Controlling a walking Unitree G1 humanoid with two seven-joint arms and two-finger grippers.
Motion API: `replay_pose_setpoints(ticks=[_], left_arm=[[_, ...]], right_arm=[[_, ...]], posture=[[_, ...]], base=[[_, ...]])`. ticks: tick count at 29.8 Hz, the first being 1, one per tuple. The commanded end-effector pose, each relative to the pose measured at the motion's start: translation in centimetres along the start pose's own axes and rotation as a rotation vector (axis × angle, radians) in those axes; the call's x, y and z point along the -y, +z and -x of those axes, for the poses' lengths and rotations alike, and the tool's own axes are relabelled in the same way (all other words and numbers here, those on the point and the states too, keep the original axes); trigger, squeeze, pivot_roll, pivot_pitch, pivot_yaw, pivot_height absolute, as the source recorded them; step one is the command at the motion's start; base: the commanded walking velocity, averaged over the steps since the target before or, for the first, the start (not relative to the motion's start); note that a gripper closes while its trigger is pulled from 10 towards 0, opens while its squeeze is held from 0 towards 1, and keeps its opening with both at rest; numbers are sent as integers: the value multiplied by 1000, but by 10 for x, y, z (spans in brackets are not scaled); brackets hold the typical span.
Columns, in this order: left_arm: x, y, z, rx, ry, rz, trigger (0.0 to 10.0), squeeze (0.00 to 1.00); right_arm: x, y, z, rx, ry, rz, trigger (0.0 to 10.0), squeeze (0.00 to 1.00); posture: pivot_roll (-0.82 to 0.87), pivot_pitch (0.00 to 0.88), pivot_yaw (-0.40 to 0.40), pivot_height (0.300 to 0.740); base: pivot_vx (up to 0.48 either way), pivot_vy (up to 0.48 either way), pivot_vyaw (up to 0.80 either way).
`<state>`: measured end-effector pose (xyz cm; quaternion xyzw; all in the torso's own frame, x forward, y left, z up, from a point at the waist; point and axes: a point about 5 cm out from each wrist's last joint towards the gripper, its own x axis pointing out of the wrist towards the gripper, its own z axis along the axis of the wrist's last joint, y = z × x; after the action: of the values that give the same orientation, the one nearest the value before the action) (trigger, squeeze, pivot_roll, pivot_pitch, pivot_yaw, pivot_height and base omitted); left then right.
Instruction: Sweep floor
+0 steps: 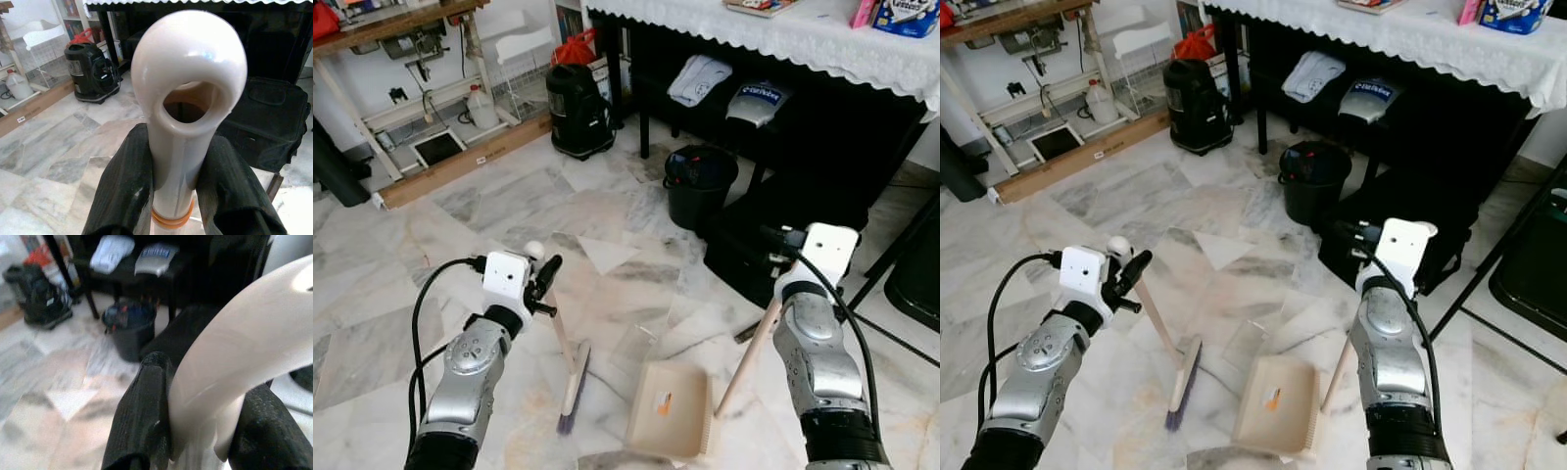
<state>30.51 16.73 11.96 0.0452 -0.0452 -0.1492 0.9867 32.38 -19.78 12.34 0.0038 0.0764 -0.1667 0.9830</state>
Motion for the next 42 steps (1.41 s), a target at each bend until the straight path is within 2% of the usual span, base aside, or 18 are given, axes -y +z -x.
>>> replay_pose_setpoints(ticks=[1,5,11,17,20,26,31,42], left_arm=[[-3,7,-4,27,0,-13,10000,0],[-2,7,-3,25,-1,-11,10000,0],[-2,6,-3,24,0,-11,10000,0],[-2,6,-3,26,1,-11,10000,0],[-2,6,-3,25,1,-12,10000,0],[-2,6,-3,25,1,-11,10000,0],[-1,6,-3,23,0,-10,10000,0],[-2,5,-3,14,-2,-11,10000,0]], right_arm=[[-4,2,1,-21,33,1,10000,0],[-5,0,0,-59,56,12,10000,0],[-4,7,0,-27,58,11,10000,0],[-4,6,0,-45,63,44,10000,0],[-4,7,0,-46,99,112,10000,0],[-4,9,-1,-48,128,164,10000,0],[-8,9,1,-61,159,159,10000,0],[-15,7,4,-115,211,80,10000,0]], posture=[[-47,70,65,740],[-47,68,64,740],[-47,68,64,740],[-47,69,65,740],[-49,69,65,740],[-49,70,63,740],[-50,72,63,740],[-49,71,62,740]], base=[[0,0,0],[0,0,0],[0,0,0],[0,0,0],[0,0,0],[0,0,0],[0,0,0],[0,0,0]])
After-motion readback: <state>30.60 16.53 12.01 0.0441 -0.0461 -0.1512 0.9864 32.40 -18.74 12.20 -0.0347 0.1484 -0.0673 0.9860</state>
